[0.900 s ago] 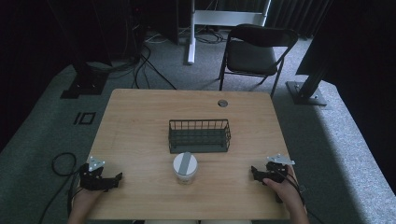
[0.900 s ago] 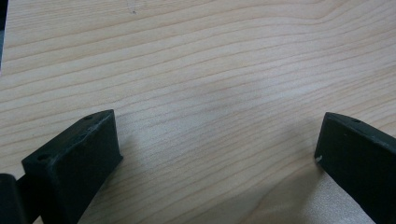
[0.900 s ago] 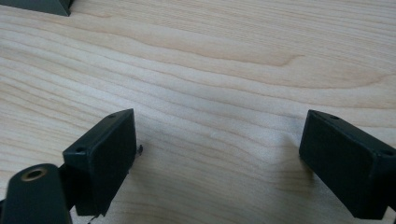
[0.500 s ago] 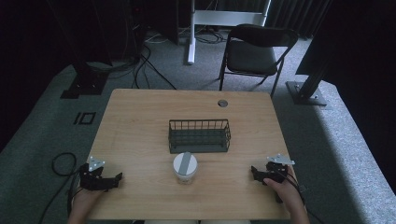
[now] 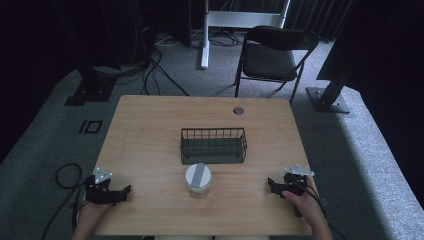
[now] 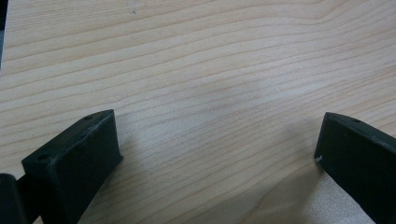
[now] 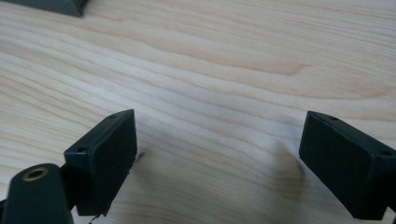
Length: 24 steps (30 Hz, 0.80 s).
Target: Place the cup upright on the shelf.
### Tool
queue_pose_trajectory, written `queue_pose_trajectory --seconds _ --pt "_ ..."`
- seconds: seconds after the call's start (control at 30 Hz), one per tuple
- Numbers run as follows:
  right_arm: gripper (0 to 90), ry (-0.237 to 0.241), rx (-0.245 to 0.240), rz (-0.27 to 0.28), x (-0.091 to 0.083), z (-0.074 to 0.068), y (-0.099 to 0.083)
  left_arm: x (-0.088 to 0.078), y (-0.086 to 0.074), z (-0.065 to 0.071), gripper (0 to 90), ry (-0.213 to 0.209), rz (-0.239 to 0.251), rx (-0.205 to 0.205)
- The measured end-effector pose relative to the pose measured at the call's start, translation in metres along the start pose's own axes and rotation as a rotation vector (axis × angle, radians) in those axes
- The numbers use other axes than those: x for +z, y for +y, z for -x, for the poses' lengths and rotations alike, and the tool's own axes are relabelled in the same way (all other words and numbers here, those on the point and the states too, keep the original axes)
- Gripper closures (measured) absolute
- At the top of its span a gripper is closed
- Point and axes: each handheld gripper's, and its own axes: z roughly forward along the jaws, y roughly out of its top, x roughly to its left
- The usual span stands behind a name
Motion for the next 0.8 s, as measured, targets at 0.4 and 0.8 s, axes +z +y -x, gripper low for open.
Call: queue_pose_trajectory --seconds 0.4,0.8 --pt "11.2 0.066 -0.017 0.049 -0.002 -0.016 0.010 0.000 0.000 0.000 0.1 0.000 0.000 0.000" --pt "11.3 0.156 -0.061 0.082 -0.002 -0.038 0.016 0.000 0.000 0.000 0.1 0.000 0.000 0.000"
